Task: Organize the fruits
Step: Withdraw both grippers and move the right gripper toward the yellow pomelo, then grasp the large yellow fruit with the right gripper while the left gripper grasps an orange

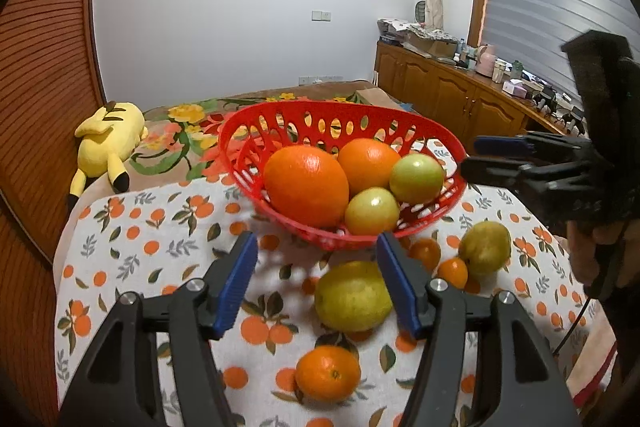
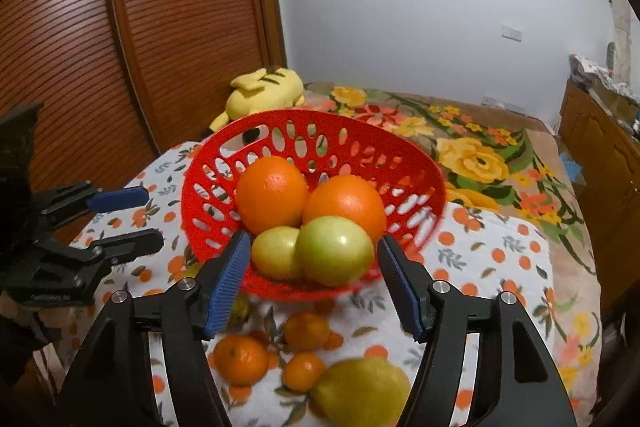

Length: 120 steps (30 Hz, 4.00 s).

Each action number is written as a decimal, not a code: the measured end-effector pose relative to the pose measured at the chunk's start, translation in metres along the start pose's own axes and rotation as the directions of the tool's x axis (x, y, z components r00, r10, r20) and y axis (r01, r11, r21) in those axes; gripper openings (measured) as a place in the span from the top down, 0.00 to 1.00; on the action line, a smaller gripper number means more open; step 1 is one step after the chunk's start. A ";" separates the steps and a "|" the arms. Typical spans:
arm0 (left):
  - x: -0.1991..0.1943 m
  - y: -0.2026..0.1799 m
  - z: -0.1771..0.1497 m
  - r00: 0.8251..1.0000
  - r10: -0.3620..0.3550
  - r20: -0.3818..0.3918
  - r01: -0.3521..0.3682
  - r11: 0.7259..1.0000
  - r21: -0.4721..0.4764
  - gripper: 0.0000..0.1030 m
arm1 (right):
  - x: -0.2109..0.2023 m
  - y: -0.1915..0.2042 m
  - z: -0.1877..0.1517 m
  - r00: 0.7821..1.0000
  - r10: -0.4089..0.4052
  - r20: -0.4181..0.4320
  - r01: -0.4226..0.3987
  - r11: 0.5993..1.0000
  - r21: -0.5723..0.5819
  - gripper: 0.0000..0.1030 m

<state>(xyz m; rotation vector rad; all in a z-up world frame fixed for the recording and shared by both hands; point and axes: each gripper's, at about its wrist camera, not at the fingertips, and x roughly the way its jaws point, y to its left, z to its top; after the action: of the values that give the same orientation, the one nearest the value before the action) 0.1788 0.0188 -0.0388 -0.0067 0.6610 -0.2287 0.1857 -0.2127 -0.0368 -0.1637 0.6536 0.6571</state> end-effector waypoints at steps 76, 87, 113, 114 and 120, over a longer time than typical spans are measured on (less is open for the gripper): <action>0.026 -0.001 -0.084 0.986 0.006 -0.167 -0.014 0.999 -0.043 0.37 | -0.025 -0.001 -0.132 0.997 -0.051 -0.051 0.060 0.979 0.197 0.29; 0.025 -0.012 -0.087 0.982 -0.028 -0.187 0.020 0.999 -0.044 0.37 | -0.023 0.003 -0.139 0.998 -0.054 -0.046 0.061 0.981 0.185 0.29; 0.019 -0.006 -0.084 0.988 -0.034 -0.148 0.020 0.995 -0.093 0.57 | -0.021 0.005 -0.142 0.998 -0.047 -0.046 0.054 0.983 0.177 0.29; 0.018 -0.007 -0.083 0.989 -0.036 -0.143 0.023 0.995 -0.092 0.57 | -0.021 0.005 -0.142 0.998 -0.046 -0.046 0.053 0.983 0.177 0.29; 0.006 -0.014 -0.074 0.993 -0.046 -0.112 0.037 0.996 -0.081 0.56 | -0.022 0.005 -0.142 0.998 -0.050 -0.042 0.056 0.983 0.175 0.29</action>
<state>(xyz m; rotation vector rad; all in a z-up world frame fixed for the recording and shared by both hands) 0.1360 0.0083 -0.0997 -0.0837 0.7836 -0.2448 0.0969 -0.2680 -0.1348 -0.0286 0.7375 0.5430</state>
